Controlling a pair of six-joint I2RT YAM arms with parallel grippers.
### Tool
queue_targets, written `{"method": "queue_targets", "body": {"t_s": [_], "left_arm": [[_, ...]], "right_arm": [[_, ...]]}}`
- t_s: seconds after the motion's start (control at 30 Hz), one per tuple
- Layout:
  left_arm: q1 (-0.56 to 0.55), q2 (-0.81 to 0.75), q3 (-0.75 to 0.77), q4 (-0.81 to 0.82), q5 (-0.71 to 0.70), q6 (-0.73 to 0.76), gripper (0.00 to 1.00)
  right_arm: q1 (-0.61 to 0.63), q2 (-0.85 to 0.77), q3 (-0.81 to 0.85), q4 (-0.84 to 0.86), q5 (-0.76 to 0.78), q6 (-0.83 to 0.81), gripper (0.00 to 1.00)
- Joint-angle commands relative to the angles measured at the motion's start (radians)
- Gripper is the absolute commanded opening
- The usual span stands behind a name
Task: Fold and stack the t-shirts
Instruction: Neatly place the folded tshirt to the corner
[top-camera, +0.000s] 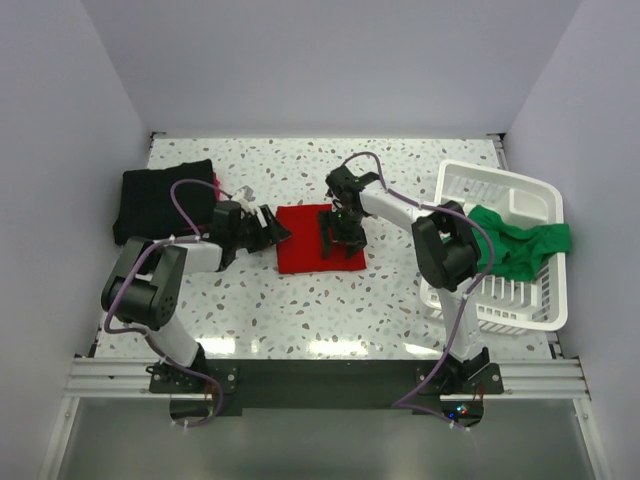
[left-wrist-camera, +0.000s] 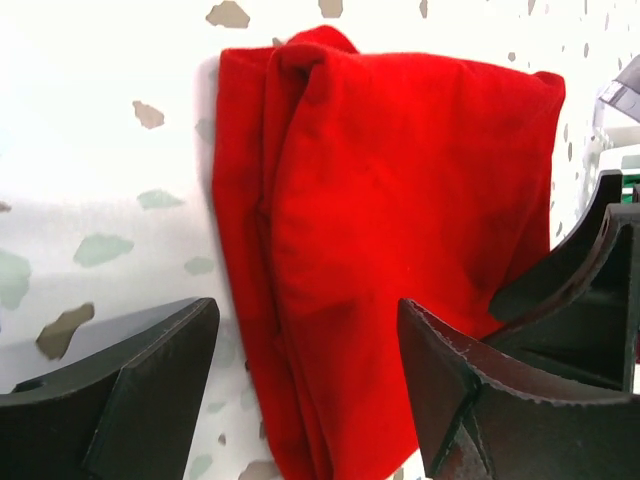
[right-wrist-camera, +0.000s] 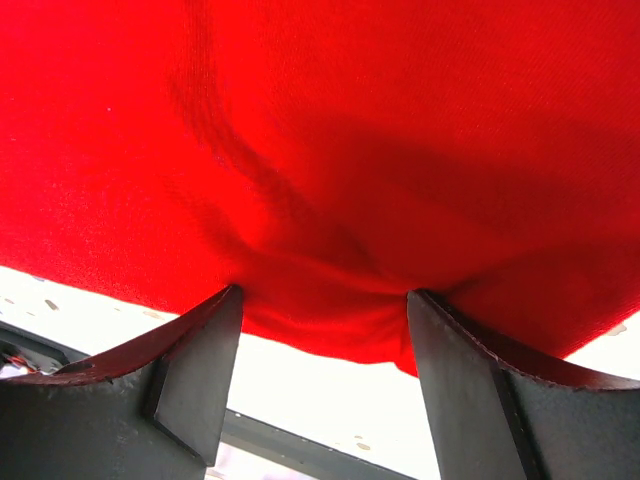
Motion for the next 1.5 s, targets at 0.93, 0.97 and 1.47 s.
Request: {"method": "queue_targets", "body": {"t_s": [0.93,0.97,1.47], "left_arm": [[-0.194,0.139,0.491,-0.762,-0.637,0.325,0.0],[-0.194,0.139,0.511,-0.78,-0.657,0.381,0.0],[-0.132,0.131,0.712,-0.935,-0.811,0.761,0.0]], "right_arm": [[-0.002,-0.06,0.037,-0.054,0.035,-0.052,0.84],[-0.001,-0.067,0.033,-0.054,0.035,-0.052,0.84],[-0.002,-0.113,-0.024,-0.057,0.027,-0.064,0.84]]}}
